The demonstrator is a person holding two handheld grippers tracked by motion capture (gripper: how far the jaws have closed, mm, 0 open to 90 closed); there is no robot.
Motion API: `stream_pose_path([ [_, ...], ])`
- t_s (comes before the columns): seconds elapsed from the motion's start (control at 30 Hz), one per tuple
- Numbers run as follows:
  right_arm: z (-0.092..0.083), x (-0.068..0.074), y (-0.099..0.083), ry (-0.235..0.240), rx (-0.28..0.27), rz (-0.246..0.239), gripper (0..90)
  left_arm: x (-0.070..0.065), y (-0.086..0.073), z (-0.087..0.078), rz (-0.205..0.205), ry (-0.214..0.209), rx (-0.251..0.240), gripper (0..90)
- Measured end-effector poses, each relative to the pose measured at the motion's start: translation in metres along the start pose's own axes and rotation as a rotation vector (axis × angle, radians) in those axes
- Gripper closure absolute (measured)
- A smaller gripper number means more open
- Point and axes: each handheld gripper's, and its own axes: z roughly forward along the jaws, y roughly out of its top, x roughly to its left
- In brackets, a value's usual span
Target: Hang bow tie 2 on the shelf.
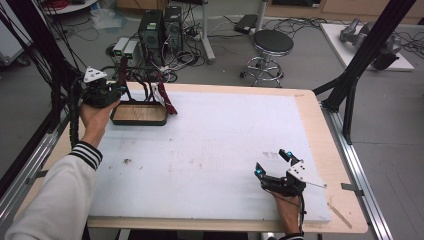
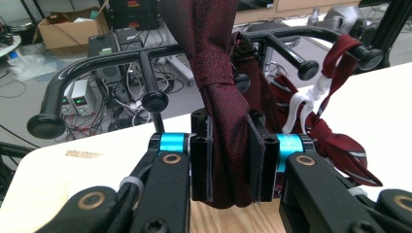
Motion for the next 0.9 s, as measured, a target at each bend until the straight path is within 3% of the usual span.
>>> stream_pose_path([
  [0.13, 0.000, 0.000, 0.000, 0.000, 0.001, -0.003, 3.6, 0.002, -0.002, 0.004, -0.023, 0.012, 0.005, 74.6],
  [0.8, 0.000, 0.000, 0.000, 0.000, 0.000, -0.006, 3.6, 0.004, -0.030, 0.016, -0.020, 0.029, 0.089, 75.0],
  [0.9, 0.000, 0.000, 0.000, -0.001, 0.000, -0.008, 3.6, 0.005, -0.036, 0.018, -0.027, 0.023, 0.131, 75.1],
])
